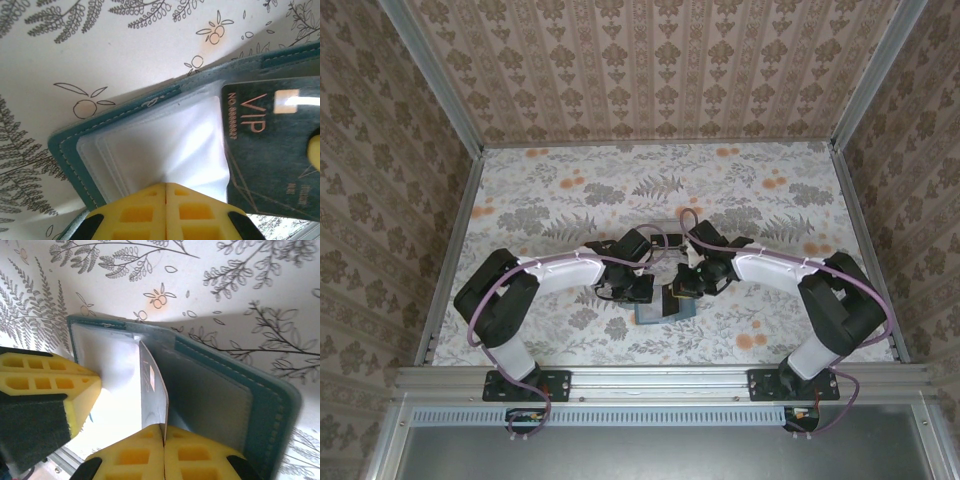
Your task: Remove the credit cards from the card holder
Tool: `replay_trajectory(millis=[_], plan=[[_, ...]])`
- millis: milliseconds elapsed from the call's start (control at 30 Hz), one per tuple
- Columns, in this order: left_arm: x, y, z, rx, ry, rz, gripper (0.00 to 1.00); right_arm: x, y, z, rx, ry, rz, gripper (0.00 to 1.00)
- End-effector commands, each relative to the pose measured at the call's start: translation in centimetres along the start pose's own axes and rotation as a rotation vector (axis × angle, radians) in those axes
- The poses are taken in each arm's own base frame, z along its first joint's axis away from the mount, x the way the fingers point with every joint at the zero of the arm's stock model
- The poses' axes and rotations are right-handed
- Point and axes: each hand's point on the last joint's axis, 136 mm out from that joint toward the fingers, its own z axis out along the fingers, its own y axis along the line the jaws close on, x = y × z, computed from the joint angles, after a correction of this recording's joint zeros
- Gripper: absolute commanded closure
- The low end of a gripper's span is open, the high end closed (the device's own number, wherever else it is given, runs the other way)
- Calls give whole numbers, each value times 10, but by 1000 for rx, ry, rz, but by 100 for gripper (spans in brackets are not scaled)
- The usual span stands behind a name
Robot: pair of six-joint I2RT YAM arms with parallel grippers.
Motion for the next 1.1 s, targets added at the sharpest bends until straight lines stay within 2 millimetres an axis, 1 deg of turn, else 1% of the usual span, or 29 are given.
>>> replay_trajectory(millis=[0,200,333,433,533,633,700,800,867,1000,1067], plan=[[7,17,-2,-90,23,3,93,7,-21,-7,105,11,-4,94],[2,11,-11,-74,-8,12,92,7,-15,-6,80,23,-17,93],[-4,6,-17,-52,-38,15,86,7,-10,-7,55,26,-27,94],[-7,4,-24,-46,-63,14,85,6,-7,-11,51,18,-36,94],[-9,6,-31,-46,-92,6,85,3,-2,-18,45,-3,-51,95],[-11,12,-41,-46,-137,-16,85,-3,5,-29,42,-34,-90,96],[-13,16,-49,-38,-175,-31,85,-2,7,-36,50,-39,-128,97],[-14,27,-61,-25,-226,-66,85,-10,14,-48,58,-67,-214,99],[-14,36,-69,-19,-253,-95,84,-17,19,-59,78,-96,-289,100],[-7,54,-77,-15,-276,-136,83,-35,29,-76,124,-151,-474,100],[-4,61,-79,-4,-280,-154,83,-41,37,-81,134,-142,-615,100]])
